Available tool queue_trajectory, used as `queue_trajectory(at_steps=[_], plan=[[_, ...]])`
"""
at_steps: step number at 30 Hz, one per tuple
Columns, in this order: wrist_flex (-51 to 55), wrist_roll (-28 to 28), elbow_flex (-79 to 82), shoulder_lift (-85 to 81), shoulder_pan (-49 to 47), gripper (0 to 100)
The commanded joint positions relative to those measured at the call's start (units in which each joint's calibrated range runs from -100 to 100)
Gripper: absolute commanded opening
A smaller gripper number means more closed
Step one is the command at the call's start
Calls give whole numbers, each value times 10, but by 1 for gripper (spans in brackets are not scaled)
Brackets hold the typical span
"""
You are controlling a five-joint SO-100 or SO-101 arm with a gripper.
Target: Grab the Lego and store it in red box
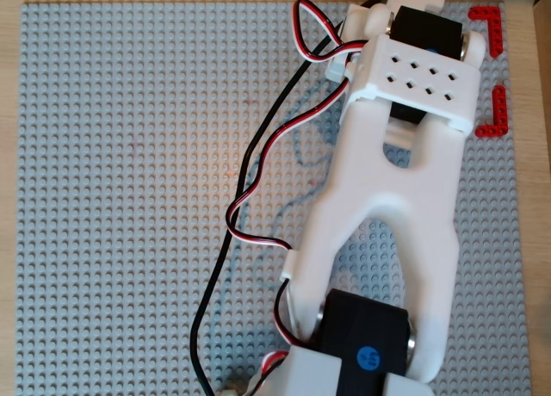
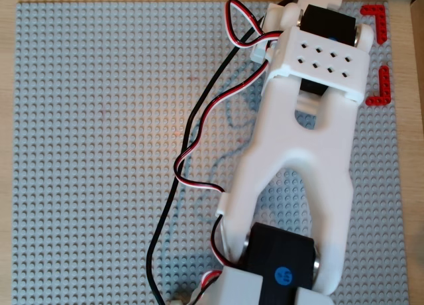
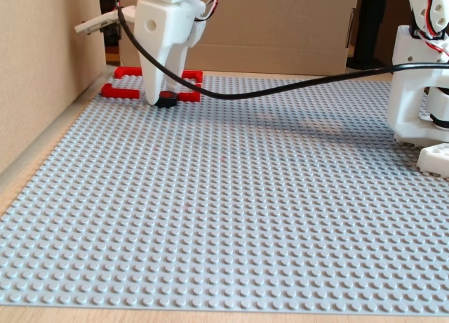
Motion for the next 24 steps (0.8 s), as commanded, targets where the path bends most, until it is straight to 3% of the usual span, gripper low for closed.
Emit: queue_trajectory(at_steps=[1,24], plan=[[-3,1,-2,-27,4,17],[-3,11,8,-27,0,8]])
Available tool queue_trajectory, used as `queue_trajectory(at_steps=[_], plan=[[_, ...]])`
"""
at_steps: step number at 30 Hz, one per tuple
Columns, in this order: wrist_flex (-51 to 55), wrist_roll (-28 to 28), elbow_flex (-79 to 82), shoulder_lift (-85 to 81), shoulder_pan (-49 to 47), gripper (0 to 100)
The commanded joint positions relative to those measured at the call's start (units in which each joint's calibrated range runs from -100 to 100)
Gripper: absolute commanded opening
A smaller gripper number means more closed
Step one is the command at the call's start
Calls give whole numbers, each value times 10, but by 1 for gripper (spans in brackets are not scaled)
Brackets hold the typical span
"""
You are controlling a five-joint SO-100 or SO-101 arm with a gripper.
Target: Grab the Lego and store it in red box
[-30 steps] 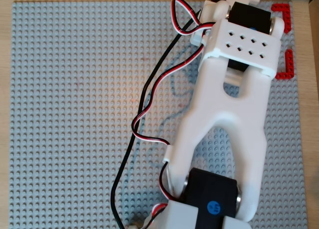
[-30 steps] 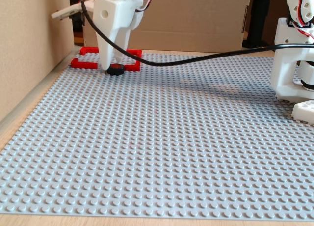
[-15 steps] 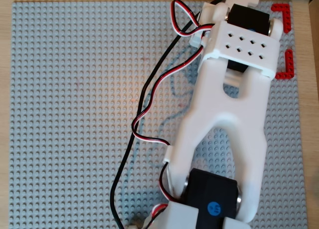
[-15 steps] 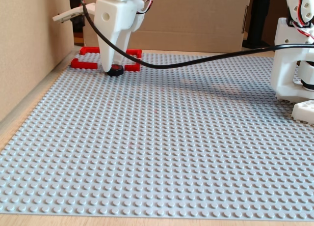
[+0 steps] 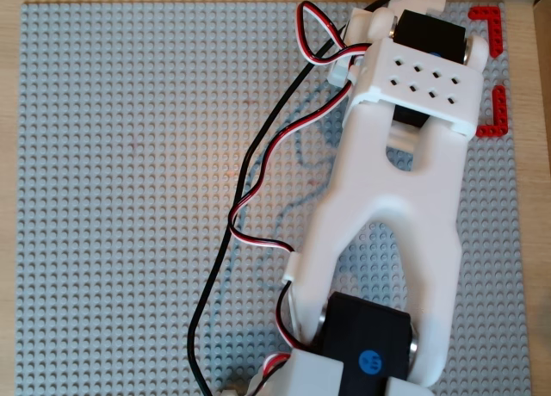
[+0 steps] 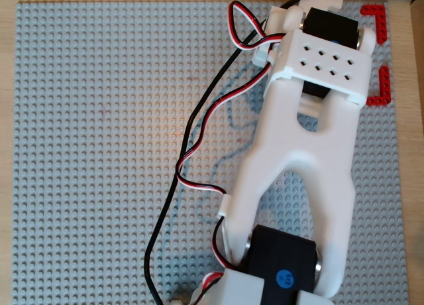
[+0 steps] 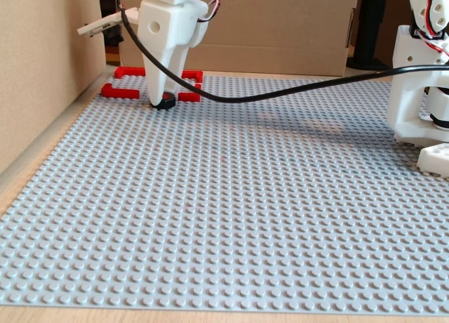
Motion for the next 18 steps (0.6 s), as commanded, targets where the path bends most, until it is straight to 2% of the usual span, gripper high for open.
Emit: queue_trajectory(at_steps=[1,12,18], plan=[[-3,2,-1,-27,-1,8],[46,16,-122,-40,64,8],[13,26,-124,-35,102,8]])
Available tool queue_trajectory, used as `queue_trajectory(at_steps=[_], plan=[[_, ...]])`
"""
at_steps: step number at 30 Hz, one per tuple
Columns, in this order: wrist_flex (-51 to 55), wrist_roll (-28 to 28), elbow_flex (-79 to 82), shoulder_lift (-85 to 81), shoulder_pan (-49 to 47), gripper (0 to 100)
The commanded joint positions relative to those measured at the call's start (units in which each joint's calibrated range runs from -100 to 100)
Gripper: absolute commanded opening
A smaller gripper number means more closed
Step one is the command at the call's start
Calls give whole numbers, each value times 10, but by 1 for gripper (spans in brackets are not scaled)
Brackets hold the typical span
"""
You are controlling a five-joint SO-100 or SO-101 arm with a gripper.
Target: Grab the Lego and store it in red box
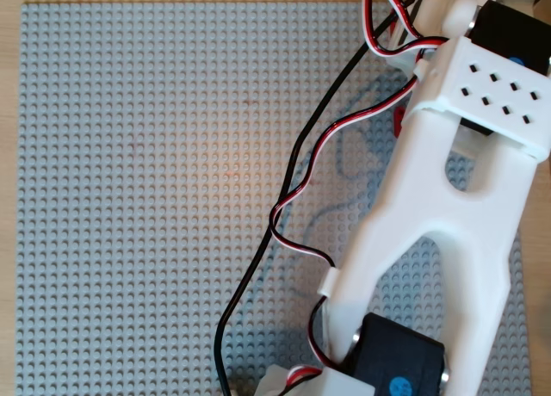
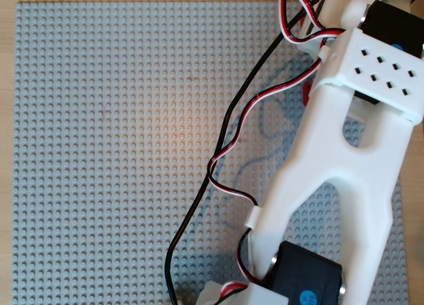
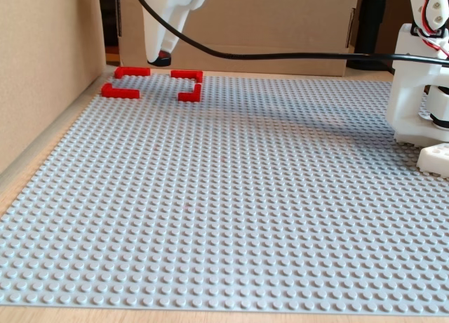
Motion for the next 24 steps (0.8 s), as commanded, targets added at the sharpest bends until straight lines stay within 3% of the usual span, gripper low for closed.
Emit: queue_trajectory(at_steps=[1,13,16,19,24], plan=[[-39,3,-23,-26,32,8],[-65,-10,-26,58,44,9],[-65,-9,-31,57,44,15],[-38,-8,-59,57,45,20],[23,-12,-127,55,50,20]])
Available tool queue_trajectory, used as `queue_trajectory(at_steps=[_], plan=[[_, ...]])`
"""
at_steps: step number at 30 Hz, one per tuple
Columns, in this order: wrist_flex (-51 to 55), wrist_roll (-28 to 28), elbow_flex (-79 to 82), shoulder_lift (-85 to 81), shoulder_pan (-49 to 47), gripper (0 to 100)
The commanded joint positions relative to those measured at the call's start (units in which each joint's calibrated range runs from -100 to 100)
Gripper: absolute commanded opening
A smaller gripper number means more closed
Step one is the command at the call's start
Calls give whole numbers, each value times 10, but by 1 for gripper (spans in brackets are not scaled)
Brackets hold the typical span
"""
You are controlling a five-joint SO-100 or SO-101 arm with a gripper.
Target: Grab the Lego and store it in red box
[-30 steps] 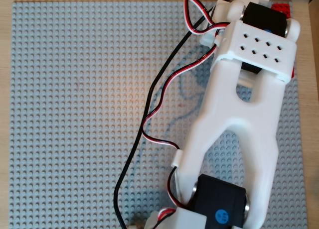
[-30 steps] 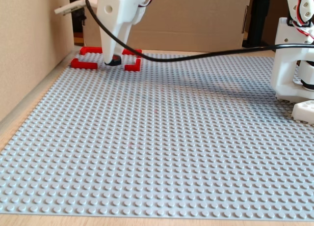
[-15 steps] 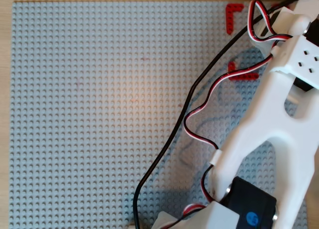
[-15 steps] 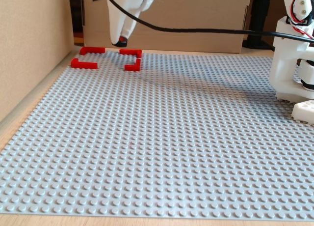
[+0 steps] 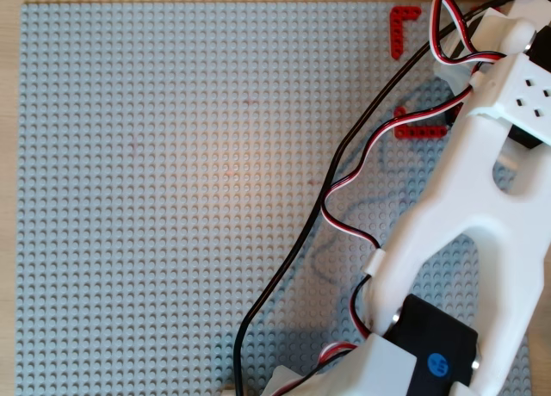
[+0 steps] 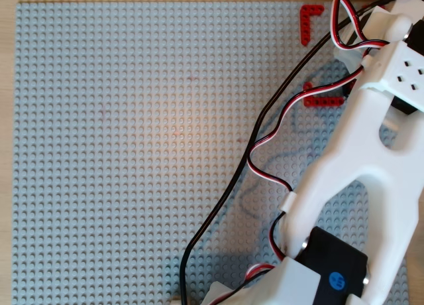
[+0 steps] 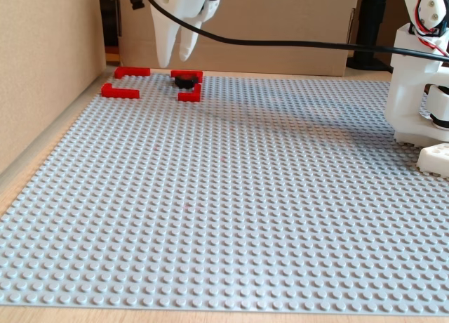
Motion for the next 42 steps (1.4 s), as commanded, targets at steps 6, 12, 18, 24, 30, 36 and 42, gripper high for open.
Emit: queue_trajectory(at_steps=[6,12,18,24,30,36,42], plan=[[184,-9,-213,-105,29,5],[361,-13,-284,-242,23,2],[366,-13,-162,-433,35,2],[365,-10,34,-684,-23,2],[363,-11,219,-948,-110,2],[363,-13,302,-1142,-140,2],[365,-13,391,-1266,-139,2]])
